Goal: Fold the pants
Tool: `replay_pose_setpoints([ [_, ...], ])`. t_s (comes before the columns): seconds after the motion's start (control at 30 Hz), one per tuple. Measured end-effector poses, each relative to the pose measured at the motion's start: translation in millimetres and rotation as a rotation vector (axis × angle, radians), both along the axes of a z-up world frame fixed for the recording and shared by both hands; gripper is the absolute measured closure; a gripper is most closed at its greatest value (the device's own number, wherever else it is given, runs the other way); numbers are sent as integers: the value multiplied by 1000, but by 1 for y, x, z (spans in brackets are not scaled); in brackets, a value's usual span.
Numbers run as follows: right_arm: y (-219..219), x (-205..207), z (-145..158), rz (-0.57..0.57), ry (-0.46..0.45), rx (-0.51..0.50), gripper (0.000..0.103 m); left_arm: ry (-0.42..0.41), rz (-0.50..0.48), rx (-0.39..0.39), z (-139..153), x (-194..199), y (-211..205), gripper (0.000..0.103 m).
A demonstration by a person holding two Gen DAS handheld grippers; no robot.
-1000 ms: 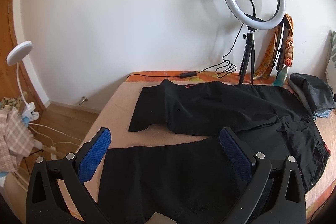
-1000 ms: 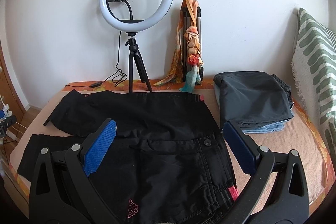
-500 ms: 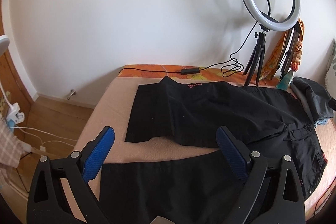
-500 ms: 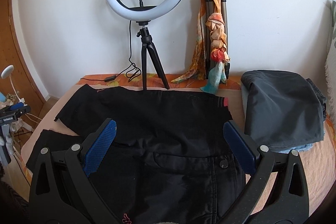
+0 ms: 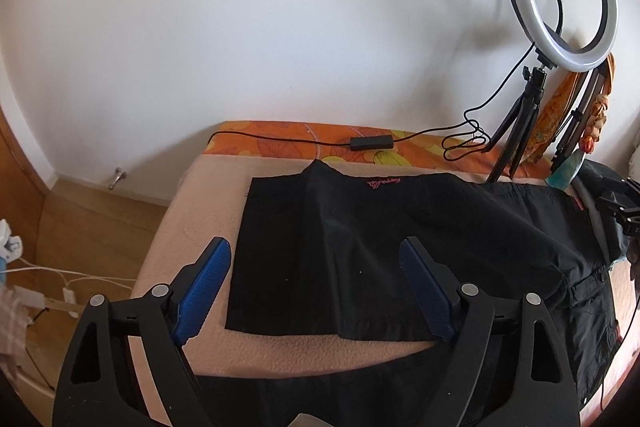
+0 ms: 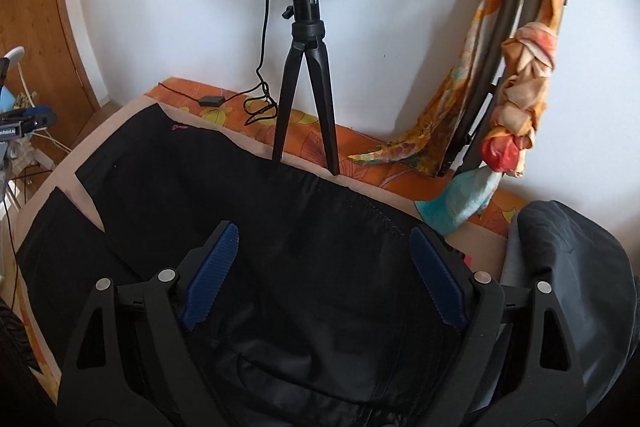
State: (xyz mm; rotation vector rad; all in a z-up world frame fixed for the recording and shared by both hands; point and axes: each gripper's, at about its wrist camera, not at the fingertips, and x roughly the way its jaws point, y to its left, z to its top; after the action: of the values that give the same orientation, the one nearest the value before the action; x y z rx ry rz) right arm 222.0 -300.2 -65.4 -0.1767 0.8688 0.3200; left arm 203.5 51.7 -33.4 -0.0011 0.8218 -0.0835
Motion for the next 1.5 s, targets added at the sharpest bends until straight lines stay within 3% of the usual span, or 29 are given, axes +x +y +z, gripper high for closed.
replay_pose_setpoints([
  [0.13,9,33,-20,65,44,-42,22,37,-4,0,-14,21,-5,17],
  [0.4,28,89,-69,169,135,-106,29,82,-38,72,-42,48,-13,17],
  [0.7,38,119,-107,255,211,-120,29,128,-41,64,-69,68,-10,25],
  [0.87,32,124,-113,261,226,-61,31,136,-47,73,-75,70,-10,29],
  [0.93,31,121,-112,261,227,-60,36,135,-44,70,-77,70,-9,29],
  [1.1,29,109,-106,272,214,-75,72,130,-34,56,-78,67,-4,30],
  [1.17,35,103,-105,277,199,-110,80,122,-26,53,-75,65,-1,30],
  [1.3,47,88,-95,250,149,-165,87,111,-3,33,-65,63,10,30],
  [1.5,42,49,-40,207,44,-91,92,107,29,-41,-53,62,29,30],
])
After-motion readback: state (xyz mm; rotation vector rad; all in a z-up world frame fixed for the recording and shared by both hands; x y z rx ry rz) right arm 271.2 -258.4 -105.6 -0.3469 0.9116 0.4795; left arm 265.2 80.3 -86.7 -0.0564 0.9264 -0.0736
